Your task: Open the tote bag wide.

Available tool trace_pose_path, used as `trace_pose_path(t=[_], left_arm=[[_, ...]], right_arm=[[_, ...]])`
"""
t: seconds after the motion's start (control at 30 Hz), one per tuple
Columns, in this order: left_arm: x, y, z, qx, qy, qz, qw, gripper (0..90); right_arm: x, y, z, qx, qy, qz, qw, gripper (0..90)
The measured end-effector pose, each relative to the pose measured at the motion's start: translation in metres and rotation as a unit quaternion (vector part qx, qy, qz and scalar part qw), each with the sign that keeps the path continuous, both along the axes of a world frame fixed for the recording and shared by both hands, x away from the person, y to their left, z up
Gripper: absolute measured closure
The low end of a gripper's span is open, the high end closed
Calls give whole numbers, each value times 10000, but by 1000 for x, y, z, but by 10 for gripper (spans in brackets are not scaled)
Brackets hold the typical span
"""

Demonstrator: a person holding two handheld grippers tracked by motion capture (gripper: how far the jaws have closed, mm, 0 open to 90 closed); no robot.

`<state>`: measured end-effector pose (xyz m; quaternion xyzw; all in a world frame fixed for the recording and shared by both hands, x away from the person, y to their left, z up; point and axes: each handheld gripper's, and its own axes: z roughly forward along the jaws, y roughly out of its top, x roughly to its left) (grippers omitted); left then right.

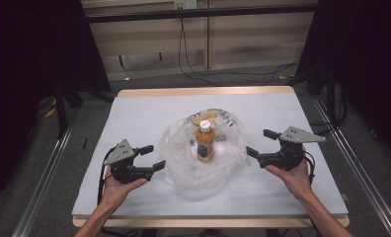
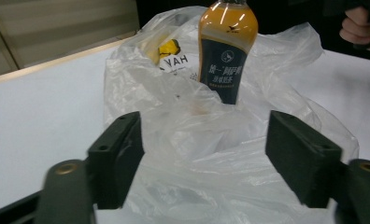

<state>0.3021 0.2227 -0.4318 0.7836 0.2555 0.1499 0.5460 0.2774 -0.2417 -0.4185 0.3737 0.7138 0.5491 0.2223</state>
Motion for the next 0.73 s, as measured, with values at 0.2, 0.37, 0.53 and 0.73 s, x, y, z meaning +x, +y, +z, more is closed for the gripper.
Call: trace_pose_path(t=[0.2, 0.37, 0.53, 0.73], left_arm=[[-9, 11, -2, -181, -97, 206, 9996, 81], [-20, 23, -7, -368, 222, 268, 9987, 27], [-33, 41, -15, -377, 129, 428, 9983, 20], [-37, 45, -19, -128, 37, 619, 9980, 27]], right_arm=[[-20, -11, -7, -7, 83, -102, 9999, 39], [-40, -31, -13, 210, 58, -351, 9991, 35], [-55, -44, -23, 140, 162, -605, 9979, 43], [-59, -52, -24, 293, 138, -892, 9955, 45]])
